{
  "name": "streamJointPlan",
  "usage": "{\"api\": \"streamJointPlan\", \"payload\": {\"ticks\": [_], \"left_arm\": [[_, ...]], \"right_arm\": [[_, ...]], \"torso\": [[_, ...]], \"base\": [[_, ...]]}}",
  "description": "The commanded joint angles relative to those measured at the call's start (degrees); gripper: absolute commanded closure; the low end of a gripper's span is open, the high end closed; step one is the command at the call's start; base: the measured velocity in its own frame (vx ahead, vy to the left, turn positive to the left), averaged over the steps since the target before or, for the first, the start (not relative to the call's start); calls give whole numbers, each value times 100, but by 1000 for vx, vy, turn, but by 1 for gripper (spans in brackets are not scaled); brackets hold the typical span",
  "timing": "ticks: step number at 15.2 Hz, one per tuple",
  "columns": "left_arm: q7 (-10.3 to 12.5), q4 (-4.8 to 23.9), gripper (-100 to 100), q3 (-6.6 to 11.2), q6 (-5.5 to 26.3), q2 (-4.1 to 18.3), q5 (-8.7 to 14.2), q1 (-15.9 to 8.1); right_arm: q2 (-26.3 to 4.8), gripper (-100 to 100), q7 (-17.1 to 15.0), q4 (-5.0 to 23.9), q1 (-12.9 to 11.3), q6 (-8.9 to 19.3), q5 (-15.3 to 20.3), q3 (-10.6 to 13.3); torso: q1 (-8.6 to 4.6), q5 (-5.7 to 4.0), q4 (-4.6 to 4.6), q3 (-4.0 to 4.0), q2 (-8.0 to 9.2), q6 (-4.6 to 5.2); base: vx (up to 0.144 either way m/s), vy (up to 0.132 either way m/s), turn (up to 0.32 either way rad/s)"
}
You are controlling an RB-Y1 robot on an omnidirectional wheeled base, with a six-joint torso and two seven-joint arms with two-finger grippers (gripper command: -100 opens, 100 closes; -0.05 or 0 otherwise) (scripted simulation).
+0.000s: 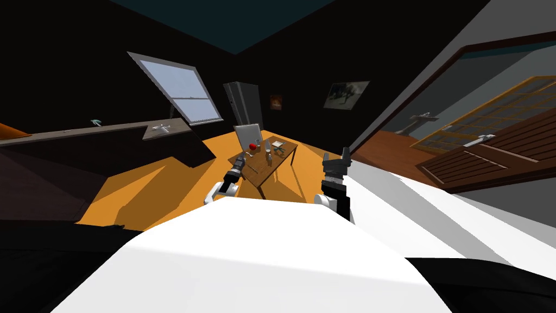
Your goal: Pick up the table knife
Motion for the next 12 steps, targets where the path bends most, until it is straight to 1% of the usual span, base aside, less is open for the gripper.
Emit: {"api": "streamJointPlan", "payload": {"ticks": [1, 2, 3, 4, 5, 6, 7, 8, 9, 10, 11, 12], "left_arm": [[-6, 286, -100, 10, 105, 64, -82, -26], [-6, 346, -100, 10, 105, 64, -82, -26], [-7, 512, -100, 22, 249, 150, -182, -126], [-7, 666, -100, 22, 249, 150, -182, -126], [-7, 675, -100, 22, 249, 150, -182, -126], [-7, 875, -100, 35, 395, 232, -284, -228], [-7, 1011, -100, 35, 395, 232, -284, -228], [-7, 1145, -100, 49, 544, 313, -389, -332], [-7, 1285, -100, 49, 544, 313, -389, -332], [-7, 1352, -100, 49, 544, 313, -389, -332], [-7, 1549, -100, 62, 695, 391, -494, -437], [-7, 1691, -100, 62, 695, 391, -494, -437]], "right_arm": [[0, 0, 0, 0, 0, 0, 0, 0], [0, 0, 0, 0, 0, 0, 0, 0], [0, 0, 0, 0, 0, 0, 0, 0], [0, 0, 0, 0, 0, 0, 0, 0], [0, 0, 0, 0, 0, 0, 0, 0], [0, 0, 0, 0, 0, 0, 0, 0], [0, 0, 0, 0, 0, 0, 0, 0], [0, 0, 0, 0, 0, 0, 0, 0], [0, 0, 0, 0, 0, 0, 0, 0], [0, 0, 0, 0, 0, 0, 0, 0], [0, 0, 0, 0, 1, 0, 0, 0], [0, 0, 0, 0, 0, 0, 0, 0]], "torso": [[0, 0, 0, 0, 0, 0], [3, 1, 0, 2, 3, -1], [10, 2, 1, 3, 5, 0], [11, 3, 1, 3, 5, 1], [10, 2, 1, 3, 4, 0], [10, 2, 1, 2, 3, 1], [4, 2, 0, 0, -2, 2], [-4, 0, -1, -5, -10, 2], [-5, -1, -3, -9, -18, 2], [-1, -1, -4, -12, -21, 1], [5, 0, -4, -11, -19, 0], [6, 1, -4, -12, -21, 2]], "base": [[10, -63, 3], [6, -43, -19], [7, -48, -28], [19, -58, -58], [20, -50, -46], [37, -76, -80], [68, -102, -126], [83, -91, -101], [80, -71, -55], [64, -51, -15], [73, -61, -67], [74, -63, -66]]}}
